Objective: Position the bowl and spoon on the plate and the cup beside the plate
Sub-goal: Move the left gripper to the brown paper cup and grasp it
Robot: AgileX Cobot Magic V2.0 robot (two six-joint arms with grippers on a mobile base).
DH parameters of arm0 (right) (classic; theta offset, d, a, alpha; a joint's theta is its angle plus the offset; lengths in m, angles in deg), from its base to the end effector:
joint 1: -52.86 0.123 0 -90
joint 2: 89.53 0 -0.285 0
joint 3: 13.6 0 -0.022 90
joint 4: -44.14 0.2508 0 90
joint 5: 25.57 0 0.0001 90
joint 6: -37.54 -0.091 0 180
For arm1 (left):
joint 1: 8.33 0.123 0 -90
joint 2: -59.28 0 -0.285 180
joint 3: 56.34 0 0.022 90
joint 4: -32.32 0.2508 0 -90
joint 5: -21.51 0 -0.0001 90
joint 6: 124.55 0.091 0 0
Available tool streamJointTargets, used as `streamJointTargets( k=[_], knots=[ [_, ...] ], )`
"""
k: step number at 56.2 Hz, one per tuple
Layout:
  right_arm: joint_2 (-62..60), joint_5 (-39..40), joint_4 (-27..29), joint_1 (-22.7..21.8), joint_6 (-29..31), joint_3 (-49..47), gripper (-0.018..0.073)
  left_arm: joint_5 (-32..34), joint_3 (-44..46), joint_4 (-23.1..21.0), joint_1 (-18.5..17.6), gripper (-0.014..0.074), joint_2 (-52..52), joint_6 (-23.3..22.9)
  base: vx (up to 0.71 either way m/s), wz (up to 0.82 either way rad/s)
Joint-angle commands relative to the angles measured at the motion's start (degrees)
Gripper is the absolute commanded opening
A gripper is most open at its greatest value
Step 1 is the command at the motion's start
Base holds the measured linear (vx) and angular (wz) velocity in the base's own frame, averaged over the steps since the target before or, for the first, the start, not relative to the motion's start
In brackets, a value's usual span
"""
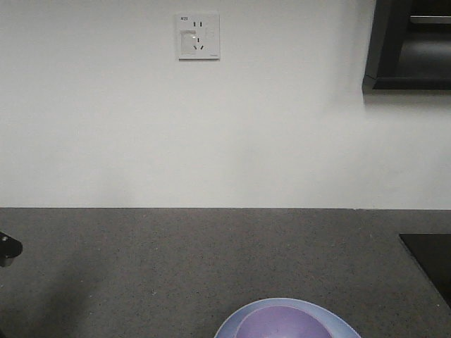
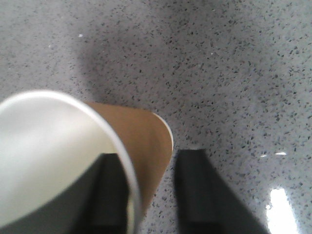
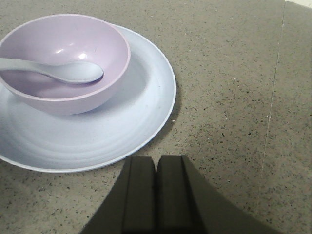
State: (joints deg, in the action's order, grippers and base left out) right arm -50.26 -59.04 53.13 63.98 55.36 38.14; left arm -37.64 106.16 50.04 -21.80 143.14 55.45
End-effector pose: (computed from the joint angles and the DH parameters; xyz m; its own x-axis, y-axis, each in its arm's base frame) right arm 0.1020 0.0281 0.2700 -0.4951 -0.2789 -0.8228 -0.3564 0.9289 -0.1004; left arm 0.2494 -0.0353 0.2964 -0.8758 0.3703 -0.3098 0.2802 0.9124 0.2984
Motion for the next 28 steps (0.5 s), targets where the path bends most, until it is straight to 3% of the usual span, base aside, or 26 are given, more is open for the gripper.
streamJointTargets(
  k=[1, 3, 10, 16, 28],
  knots=[
    [0.18, 3.81, -0.14, -0.14, -0.03, -1.66, -0.0009, 2.38, 1.42, 0.92, 0.0, 0.0064, -1.17, -0.31, 0.0, 0.0],
    [0.18, 3.81, -0.14, -0.14, -0.03, -1.66, -0.0009, 2.32, 1.68, 0.92, 0.0, -0.0008, -1.22, 0.0, 0.0, 0.0],
    [0.18, 3.81, -0.14, -0.14, -0.03, -1.66, -0.0009, 0.62, 4.97, -0.17, -0.05, -0.0009, -1.22, 1.21, 0.0, 0.0],
    [0.18, 3.69, -0.14, -0.14, -0.03, -1.66, -0.0009, -1.4, 10.61, -3.95, -0.91, -0.0006, -1.22, 3.85, 0.0, 0.0],
    [0.18, 3.75, -0.14, -0.14, -0.03, -1.66, -0.0009, -0.96, 23.03, -14.64, -8.18, -0.0001, -0.27, 10.07, 0.0, 0.0]
  ],
)
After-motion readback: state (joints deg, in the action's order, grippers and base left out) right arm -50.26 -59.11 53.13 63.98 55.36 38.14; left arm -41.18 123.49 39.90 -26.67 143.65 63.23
